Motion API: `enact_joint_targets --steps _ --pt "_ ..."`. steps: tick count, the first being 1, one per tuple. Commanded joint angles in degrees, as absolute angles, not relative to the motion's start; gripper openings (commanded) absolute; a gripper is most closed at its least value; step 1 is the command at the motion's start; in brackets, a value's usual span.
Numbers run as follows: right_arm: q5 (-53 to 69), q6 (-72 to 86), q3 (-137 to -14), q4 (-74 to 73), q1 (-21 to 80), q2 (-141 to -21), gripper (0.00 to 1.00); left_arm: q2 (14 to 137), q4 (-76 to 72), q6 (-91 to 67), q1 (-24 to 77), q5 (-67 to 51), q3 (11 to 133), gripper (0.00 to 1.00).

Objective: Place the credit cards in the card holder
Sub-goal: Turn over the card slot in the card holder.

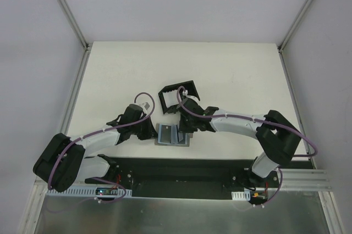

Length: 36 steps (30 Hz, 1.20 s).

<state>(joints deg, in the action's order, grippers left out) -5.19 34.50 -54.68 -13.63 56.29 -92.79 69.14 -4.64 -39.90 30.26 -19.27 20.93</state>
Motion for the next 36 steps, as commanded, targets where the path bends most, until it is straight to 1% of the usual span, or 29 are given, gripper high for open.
enact_joint_targets --steps 1,5,6,8,12,14,19,24,25,27,30,32,36 --pt "-2.90 34.02 -55.02 -10.47 56.78 -94.66 0.00 70.14 -1.76 -39.20 30.06 -19.16 20.39 0.00" --pt "-0.62 33.13 -55.11 -4.76 56.87 -94.13 0.00 70.14 -1.76 -39.37 30.06 -18.90 20.21 0.00" --pt "2.34 32.96 -55.28 -3.27 56.78 -94.22 0.00 70.22 -1.76 -39.38 30.06 -18.81 20.13 0.00" --pt "3.60 33.13 -55.90 -1.42 56.95 -94.48 0.00 70.14 -1.76 -39.46 30.06 -18.72 20.13 0.00" --pt "4.21 32.52 -57.13 -0.26 57.66 -94.31 0.00 70.22 -1.76 -39.64 30.06 -18.54 20.04 0.00" --pt "5.88 32.34 -58.18 -0.26 57.66 -95.44 0.00 70.31 -1.76 -39.73 30.06 -18.28 19.95 0.00" --pt "10.98 32.61 -59.41 5.27 57.83 -97.64 0.01 70.66 -1.76 -40.08 30.06 -17.67 19.86 0.00" --pt "13.44 30.68 -62.66 6.06 57.74 -97.04 0.00 70.93 -2.02 -40.87 30.06 -16.26 18.99 0.00" --pt "12.14 30.24 -62.84 4.67 57.74 -95.73 0.01 71.10 -2.11 -40.96 30.06 -16.09 18.90 0.00" --pt "5.49 29.97 -61.27 1.69 57.66 -92.48 0.00 71.45 -2.11 -41.04 30.06 -15.74 18.72 0.00" --pt "-2.00 29.97 -60.30 -11.02 56.78 -88.87 0.01 71.54 -2.11 -41.22 30.06 -15.38 18.46 0.00" --pt "-4.65 30.76 -58.29 -15.01 56.60 -86.50 0.00 71.46 -2.11 -41.22 30.06 -15.38 18.28 0.00" --pt "-7.29 33.04 -53.27 -17.66 56.60 -82.10 0.00 71.02 -2.11 -41.22 30.06 -15.64 18.19 0.00"
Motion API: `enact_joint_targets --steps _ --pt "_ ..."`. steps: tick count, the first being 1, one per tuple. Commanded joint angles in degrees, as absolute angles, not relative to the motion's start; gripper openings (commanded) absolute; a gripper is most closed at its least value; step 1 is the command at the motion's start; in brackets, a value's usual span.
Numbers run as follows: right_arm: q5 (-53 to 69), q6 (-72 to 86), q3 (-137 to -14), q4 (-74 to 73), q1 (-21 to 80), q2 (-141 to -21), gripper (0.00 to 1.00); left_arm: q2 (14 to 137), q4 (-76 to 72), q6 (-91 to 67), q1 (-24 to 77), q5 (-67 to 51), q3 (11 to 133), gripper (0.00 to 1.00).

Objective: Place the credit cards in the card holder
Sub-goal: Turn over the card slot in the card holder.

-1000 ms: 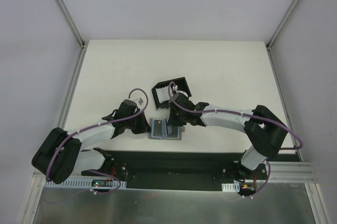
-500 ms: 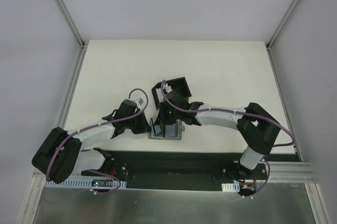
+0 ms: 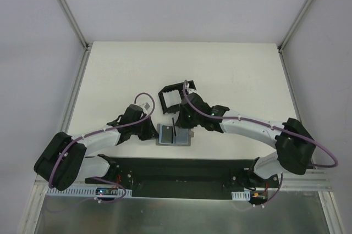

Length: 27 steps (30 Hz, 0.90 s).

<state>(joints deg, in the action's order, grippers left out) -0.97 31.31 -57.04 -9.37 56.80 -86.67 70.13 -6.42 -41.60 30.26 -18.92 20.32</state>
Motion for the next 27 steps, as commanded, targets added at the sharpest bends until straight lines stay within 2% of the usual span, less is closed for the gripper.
enact_joint_targets --steps 1,16,27 --pt "-7.82 33.13 -52.57 -18.36 56.60 -81.65 0.01 71.02 -2.11 -41.22 30.06 -15.64 18.37 0.00" --pt "-10.20 33.92 -52.47 -22.50 55.90 -82.35 0.00 70.75 -2.11 -40.87 30.06 -16.17 18.37 0.00" --pt "-6.77 34.98 -51.68 -18.29 55.20 -87.01 0.00 70.93 -2.20 -40.61 30.06 -16.43 18.72 0.00"
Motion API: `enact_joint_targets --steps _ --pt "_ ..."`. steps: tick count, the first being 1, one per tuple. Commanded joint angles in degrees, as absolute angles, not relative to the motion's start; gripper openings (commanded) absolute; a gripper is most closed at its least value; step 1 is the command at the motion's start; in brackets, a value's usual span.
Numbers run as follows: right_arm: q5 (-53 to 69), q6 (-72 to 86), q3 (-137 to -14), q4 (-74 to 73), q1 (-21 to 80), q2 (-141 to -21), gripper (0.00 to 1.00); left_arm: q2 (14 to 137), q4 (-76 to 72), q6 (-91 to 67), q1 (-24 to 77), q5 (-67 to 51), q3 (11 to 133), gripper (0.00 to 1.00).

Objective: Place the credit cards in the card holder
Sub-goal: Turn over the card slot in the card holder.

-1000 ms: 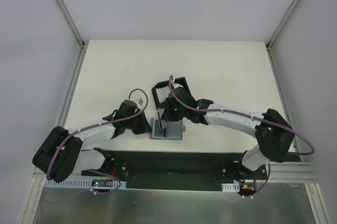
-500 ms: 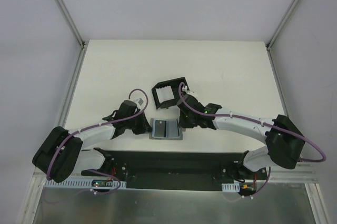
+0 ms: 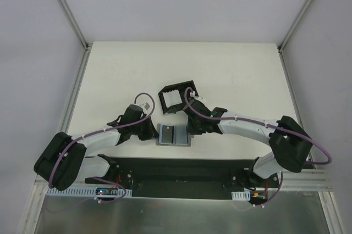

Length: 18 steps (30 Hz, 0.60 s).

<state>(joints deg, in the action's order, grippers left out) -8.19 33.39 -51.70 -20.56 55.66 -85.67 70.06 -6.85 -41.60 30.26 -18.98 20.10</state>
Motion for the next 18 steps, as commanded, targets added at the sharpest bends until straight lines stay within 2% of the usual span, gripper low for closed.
enact_joint_targets --steps 1,18 --pt "-6.51 35.15 -51.59 -17.67 55.20 -87.45 0.00 70.93 -2.20 -40.61 30.06 -16.44 18.63 0.00" --pt "2.54 36.74 -49.92 -8.88 53.44 -94.39 0.01 72.25 -3.34 -40.52 30.06 -17.49 18.46 0.00"
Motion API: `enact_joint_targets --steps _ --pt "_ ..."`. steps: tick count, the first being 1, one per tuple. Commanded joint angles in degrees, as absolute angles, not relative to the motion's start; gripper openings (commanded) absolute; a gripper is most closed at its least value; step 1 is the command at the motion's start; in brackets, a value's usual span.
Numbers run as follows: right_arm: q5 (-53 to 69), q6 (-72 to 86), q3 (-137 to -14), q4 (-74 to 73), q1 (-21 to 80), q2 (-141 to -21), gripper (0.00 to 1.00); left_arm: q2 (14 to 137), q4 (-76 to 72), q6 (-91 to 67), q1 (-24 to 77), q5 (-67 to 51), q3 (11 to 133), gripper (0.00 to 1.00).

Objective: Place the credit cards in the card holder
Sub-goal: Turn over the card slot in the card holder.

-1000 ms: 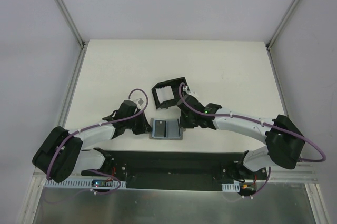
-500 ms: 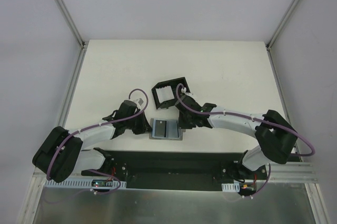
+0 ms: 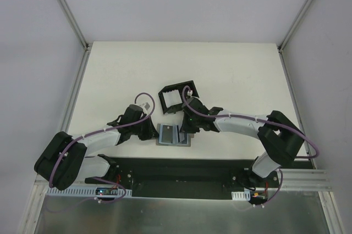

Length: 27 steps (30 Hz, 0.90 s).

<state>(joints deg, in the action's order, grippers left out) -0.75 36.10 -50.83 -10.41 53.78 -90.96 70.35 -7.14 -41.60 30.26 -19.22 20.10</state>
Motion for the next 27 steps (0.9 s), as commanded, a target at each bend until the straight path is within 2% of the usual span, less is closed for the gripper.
enact_joint_targets --steps 1,9,15,27 --pt "2.98 36.48 -50.10 -8.09 53.52 -94.83 0.00 72.16 -3.34 -40.43 30.06 -17.40 18.46 0.00" --pt "4.92 35.60 -49.92 -0.27 54.14 -91.76 0.00 72.68 -3.96 -41.31 30.06 -16.61 17.49 0.00" --pt "3.69 33.93 -52.20 -0.35 55.98 -89.39 0.00 74.62 -4.31 -42.45 30.06 -15.38 17.05 0.00" --pt "4.23 30.15 -59.32 -4.91 58.45 -92.21 0.00 76.64 -4.31 -43.24 30.06 -13.54 16.88 0.00"
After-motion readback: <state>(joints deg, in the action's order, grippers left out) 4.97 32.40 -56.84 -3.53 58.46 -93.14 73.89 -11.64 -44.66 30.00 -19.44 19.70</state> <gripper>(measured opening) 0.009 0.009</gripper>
